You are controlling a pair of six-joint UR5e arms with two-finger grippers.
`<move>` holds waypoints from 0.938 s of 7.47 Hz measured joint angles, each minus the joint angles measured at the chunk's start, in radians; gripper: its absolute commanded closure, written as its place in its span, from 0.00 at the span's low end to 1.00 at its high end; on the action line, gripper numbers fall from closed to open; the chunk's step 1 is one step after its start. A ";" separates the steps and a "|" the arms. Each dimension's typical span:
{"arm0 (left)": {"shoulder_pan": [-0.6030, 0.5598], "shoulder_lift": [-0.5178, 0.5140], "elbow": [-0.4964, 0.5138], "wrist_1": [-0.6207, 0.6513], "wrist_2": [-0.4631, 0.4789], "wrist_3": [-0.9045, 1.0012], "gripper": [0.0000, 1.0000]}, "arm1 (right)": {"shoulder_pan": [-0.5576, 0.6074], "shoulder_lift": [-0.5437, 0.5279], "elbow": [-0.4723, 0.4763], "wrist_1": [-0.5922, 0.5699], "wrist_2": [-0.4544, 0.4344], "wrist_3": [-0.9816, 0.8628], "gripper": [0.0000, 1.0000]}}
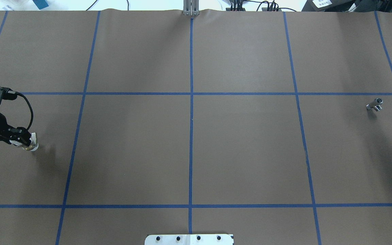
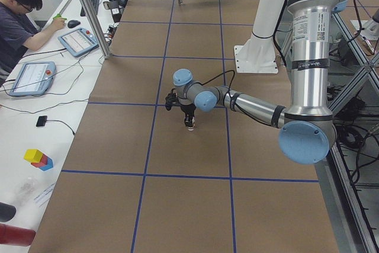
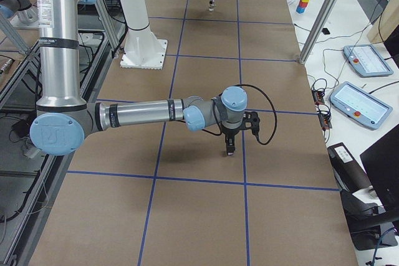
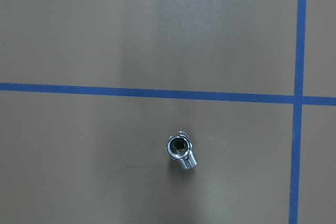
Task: Assemble PPR valve and pipe with both arms
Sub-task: 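Close the left gripper around the valve body, then lift the valve with the left gripper and carry it toward table center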
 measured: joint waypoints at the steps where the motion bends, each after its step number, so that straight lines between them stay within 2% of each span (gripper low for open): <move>1: 0.001 0.000 0.000 0.000 -0.003 0.000 0.58 | 0.000 0.000 -0.002 0.000 0.000 0.000 0.00; 2: 0.002 0.000 -0.001 0.001 -0.003 -0.001 0.82 | -0.001 0.000 -0.003 0.000 0.000 0.000 0.00; 3: 0.003 0.000 -0.003 0.002 -0.004 -0.002 1.00 | -0.001 0.001 -0.004 -0.001 -0.001 0.001 0.00; 5: 0.001 0.000 -0.027 0.012 0.000 -0.008 1.00 | -0.001 0.000 -0.005 -0.001 -0.001 0.001 0.00; 6: 0.001 -0.007 -0.055 0.046 0.001 -0.011 1.00 | 0.000 0.000 -0.005 -0.001 -0.001 0.000 0.00; 7: 0.001 -0.040 -0.096 0.131 0.002 -0.012 1.00 | 0.000 0.000 -0.002 -0.001 -0.003 0.001 0.00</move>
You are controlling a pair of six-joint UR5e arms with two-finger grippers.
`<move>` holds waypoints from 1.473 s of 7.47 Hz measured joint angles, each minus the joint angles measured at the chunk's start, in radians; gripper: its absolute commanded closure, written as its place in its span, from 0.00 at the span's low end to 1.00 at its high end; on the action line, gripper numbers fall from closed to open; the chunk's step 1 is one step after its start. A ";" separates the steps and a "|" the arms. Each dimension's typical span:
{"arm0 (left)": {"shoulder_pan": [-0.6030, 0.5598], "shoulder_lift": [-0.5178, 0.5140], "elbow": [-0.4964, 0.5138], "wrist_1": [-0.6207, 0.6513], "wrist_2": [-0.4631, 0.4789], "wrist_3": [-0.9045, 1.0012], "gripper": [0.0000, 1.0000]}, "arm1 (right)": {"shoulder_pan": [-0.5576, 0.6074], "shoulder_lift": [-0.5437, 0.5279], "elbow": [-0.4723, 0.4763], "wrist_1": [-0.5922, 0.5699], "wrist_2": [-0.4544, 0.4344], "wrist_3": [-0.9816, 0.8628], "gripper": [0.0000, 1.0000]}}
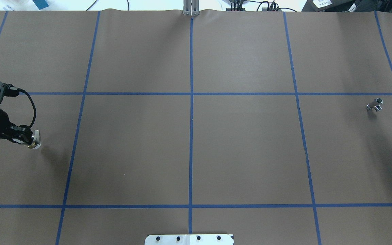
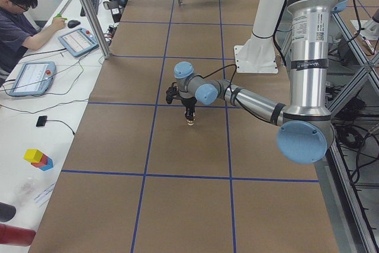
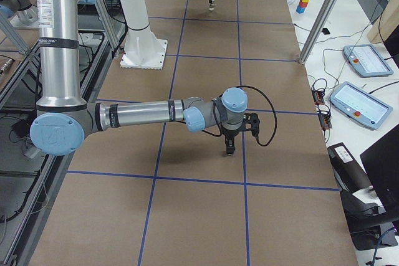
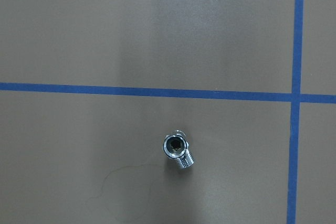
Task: Assemble PPR valve and pipe with both arms
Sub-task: 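Lift the valve with the left gripper and carry it toward table center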
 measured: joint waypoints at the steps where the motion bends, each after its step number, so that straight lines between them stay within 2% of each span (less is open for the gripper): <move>1: 0.001 -0.077 -0.039 0.128 0.001 -0.002 1.00 | 0.000 0.000 0.005 0.000 -0.003 0.000 0.00; 3: 0.025 -0.377 -0.056 0.463 0.004 -0.060 1.00 | 0.000 -0.001 0.007 0.001 -0.010 0.000 0.00; 4: 0.057 -0.543 -0.002 0.565 0.005 -0.122 1.00 | 0.000 -0.001 0.005 0.001 -0.010 0.000 0.00; 5: 0.083 -0.712 0.125 0.606 0.005 -0.180 1.00 | 0.000 -0.001 0.002 0.001 -0.009 -0.001 0.00; 6: 0.105 -0.877 0.294 0.604 0.004 -0.212 1.00 | 0.000 -0.001 0.000 0.000 -0.007 -0.001 0.00; 7: 0.123 -0.994 0.444 0.565 0.004 -0.227 1.00 | 0.000 0.000 -0.002 -0.002 -0.005 -0.001 0.00; 8: 0.134 -1.059 0.559 0.499 0.004 -0.234 1.00 | 0.000 0.000 -0.003 -0.003 -0.004 -0.001 0.00; 11: 0.164 -1.101 0.752 0.272 0.004 -0.239 1.00 | 0.000 0.000 -0.003 -0.005 -0.003 0.000 0.00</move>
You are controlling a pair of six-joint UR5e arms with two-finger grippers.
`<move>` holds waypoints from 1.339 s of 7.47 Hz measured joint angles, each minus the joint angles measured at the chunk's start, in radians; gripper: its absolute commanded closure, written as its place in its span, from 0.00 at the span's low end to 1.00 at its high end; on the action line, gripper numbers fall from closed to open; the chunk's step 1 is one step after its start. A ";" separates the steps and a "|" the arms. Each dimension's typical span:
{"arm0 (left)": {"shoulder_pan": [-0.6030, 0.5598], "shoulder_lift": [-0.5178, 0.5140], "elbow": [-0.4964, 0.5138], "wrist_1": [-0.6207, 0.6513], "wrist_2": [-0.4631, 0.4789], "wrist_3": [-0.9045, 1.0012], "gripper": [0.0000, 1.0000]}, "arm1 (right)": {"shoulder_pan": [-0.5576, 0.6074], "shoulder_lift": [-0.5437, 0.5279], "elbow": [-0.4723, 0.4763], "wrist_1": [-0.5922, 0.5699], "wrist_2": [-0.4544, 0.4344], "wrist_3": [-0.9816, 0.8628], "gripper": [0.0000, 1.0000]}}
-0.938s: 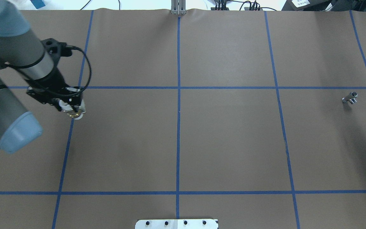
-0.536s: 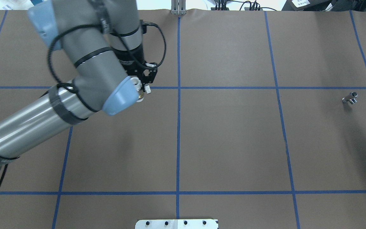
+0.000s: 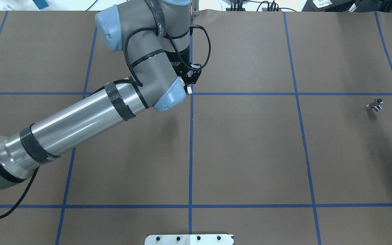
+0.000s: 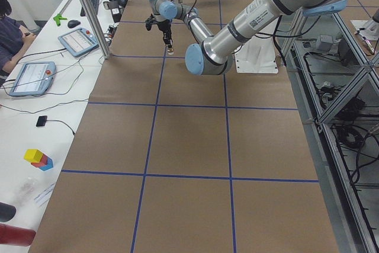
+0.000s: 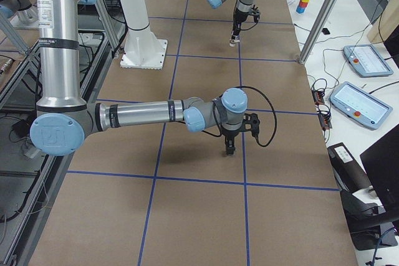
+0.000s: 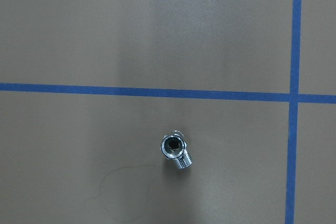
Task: Assemble PPR valve and pipe with both arms
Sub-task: 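Lift the valve with the left gripper and carry it toward table center, then lower the held valve upright onto the table center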
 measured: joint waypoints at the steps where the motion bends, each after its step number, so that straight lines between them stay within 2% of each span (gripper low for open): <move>1: 0.017 -0.002 0.027 -0.040 0.001 -0.001 1.00 | 0.000 0.000 0.000 -0.001 0.000 0.000 0.00; 9: 0.089 -0.005 0.078 -0.138 0.001 -0.027 1.00 | 0.002 -0.003 -0.001 0.000 0.001 -0.001 0.00; 10: 0.090 -0.004 0.078 -0.140 0.001 -0.027 0.87 | 0.002 -0.003 -0.002 0.000 0.001 -0.001 0.00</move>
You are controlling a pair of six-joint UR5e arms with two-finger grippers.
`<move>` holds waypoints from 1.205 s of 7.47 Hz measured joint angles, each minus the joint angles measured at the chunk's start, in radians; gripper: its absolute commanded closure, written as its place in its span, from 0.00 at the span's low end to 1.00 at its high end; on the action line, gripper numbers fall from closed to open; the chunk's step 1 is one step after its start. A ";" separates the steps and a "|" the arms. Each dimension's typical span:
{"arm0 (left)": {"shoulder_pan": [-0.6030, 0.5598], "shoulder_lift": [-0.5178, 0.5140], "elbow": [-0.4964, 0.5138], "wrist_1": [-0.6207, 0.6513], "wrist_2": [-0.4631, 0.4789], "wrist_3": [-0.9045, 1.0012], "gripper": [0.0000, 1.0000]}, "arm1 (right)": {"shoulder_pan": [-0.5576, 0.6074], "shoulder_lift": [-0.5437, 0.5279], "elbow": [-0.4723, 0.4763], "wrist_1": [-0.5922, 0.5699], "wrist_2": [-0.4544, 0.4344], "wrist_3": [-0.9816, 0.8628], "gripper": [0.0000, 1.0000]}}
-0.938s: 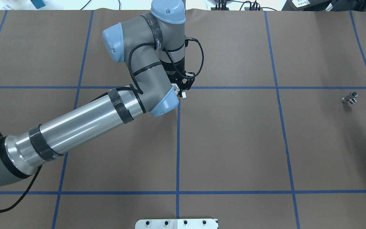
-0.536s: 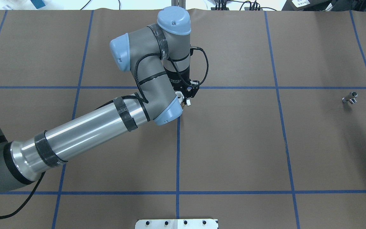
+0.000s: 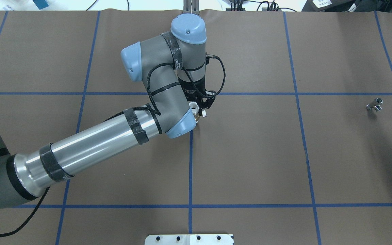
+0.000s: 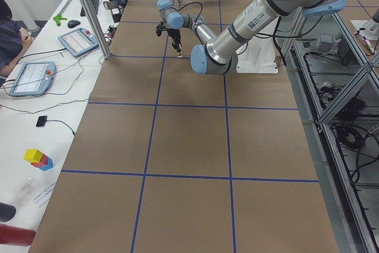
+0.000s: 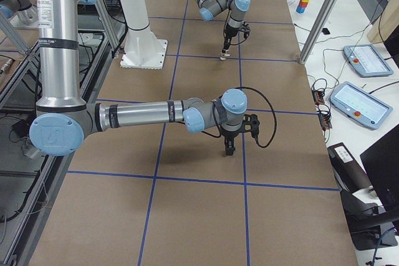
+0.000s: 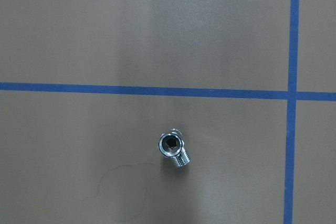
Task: Assemble PPR valve and pipe with both arms
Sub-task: 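Lower the held valve upright onto the table center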
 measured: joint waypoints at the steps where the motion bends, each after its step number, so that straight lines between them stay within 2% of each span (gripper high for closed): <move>1: 0.000 0.001 0.000 -0.001 0.000 0.000 0.55 | 0.000 0.000 -0.001 0.000 0.000 0.000 0.00; 2: 0.000 0.003 -0.001 -0.002 0.000 0.000 0.23 | 0.000 0.000 -0.001 0.000 0.000 0.000 0.00; 4: 0.002 0.009 -0.001 -0.014 0.000 0.001 0.13 | 0.000 0.000 -0.005 0.001 0.000 0.000 0.00; 5: 0.002 0.016 -0.002 -0.031 0.000 0.001 0.01 | 0.000 0.000 -0.008 0.001 -0.001 -0.001 0.00; 9: 0.001 0.022 -0.006 -0.047 0.000 0.000 0.01 | 0.000 0.002 -0.015 0.001 -0.001 -0.007 0.00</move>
